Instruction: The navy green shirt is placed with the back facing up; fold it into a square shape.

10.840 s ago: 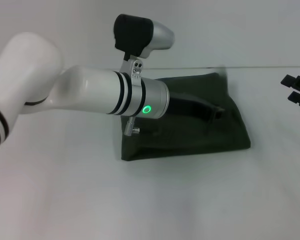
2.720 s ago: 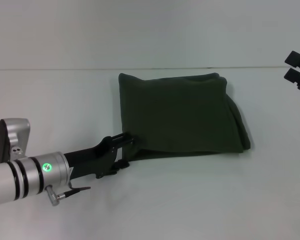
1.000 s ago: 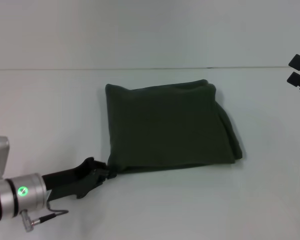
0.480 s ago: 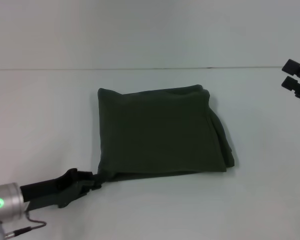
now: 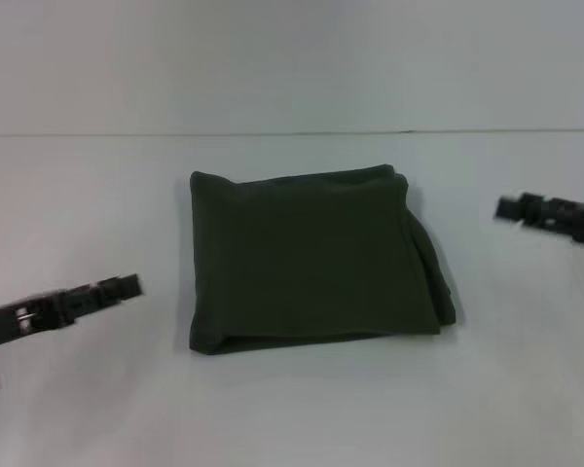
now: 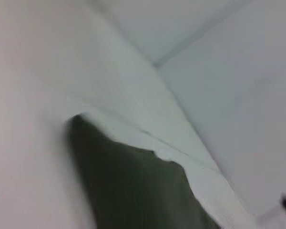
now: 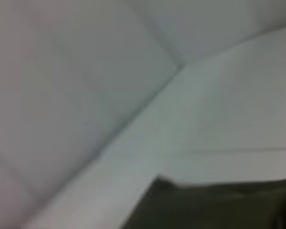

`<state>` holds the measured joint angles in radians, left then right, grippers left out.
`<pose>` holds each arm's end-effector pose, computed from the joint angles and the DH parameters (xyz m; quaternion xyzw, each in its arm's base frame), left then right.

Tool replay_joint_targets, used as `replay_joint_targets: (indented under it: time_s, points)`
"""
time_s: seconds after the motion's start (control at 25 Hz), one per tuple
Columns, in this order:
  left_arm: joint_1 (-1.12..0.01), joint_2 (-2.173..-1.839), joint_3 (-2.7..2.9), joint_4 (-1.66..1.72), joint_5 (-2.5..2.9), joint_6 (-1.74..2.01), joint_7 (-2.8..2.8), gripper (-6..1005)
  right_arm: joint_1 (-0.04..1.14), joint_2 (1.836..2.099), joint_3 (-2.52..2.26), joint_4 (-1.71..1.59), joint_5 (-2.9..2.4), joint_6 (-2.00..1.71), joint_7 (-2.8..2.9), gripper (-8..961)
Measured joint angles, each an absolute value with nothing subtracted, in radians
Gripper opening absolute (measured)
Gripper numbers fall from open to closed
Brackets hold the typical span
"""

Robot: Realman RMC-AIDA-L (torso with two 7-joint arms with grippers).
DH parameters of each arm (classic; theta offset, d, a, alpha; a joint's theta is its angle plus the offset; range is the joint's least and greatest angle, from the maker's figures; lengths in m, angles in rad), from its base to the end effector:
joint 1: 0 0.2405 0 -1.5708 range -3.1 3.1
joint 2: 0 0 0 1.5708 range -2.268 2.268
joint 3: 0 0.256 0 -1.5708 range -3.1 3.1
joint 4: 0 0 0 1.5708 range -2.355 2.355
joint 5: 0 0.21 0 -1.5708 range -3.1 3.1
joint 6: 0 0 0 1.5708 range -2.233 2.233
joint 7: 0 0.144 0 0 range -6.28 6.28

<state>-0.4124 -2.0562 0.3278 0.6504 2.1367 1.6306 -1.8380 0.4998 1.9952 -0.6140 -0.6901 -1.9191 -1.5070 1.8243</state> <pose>-0.3291 0.2907 0.0407 -0.7851 -0.5114 -0.3147 0.1517 0.2858 0.3486 0.0575 -0.8441 0.4139 0.2943 0.1722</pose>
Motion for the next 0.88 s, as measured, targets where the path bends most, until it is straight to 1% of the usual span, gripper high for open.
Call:
replay_joint_targets:
  time_s: [0.12, 0.32, 0.36, 0.48, 0.56, 0.64, 0.76, 0.88]
  points:
    - [-0.463, -2.051, 0.414, 0.658, 2.143, 1.621, -1.704, 567, 0.534, 2.010, -0.671, -0.744, -1.994, -1.507, 1.697, 829]
    - [-0.534, -2.051, 0.548, 0.703, 2.146, 1.590, -1.654, 800, 0.583, 2.056, -0.745, -0.786, -2.061, -1.503, 1.594, 829]
    - [-0.545, -2.054, 0.569, 0.718, 2.146, 1.591, -1.654, 814, 0.591, 2.066, -0.761, -0.800, -2.069, -1.507, 1.594, 829]
    - [-0.565, -2.065, 0.633, 0.764, 2.144, 1.587, -1.648, 855, 0.597, 2.077, -0.789, -0.826, -2.073, -1.507, 1.594, 828]
    - [-0.574, -2.071, 0.665, 0.776, 2.142, 1.579, -1.643, 883, 0.601, 2.080, -0.794, -0.829, -2.073, -1.502, 1.593, 828]
    - [-0.593, -2.084, 0.700, 0.782, 2.141, 1.565, -1.638, 911, 0.605, 2.084, -0.801, -0.827, -2.073, -1.485, 1.586, 828]
    - [-0.611, -2.093, 0.715, 0.784, 2.142, 1.551, -1.637, 952, 0.606, 2.085, -0.810, -0.824, -2.075, -1.462, 1.585, 829]
    - [-0.629, -2.100, 0.719, 0.785, 2.142, 1.532, -1.642, 952, 0.603, 2.084, -0.815, -0.821, -2.075, -1.441, 1.586, 829]
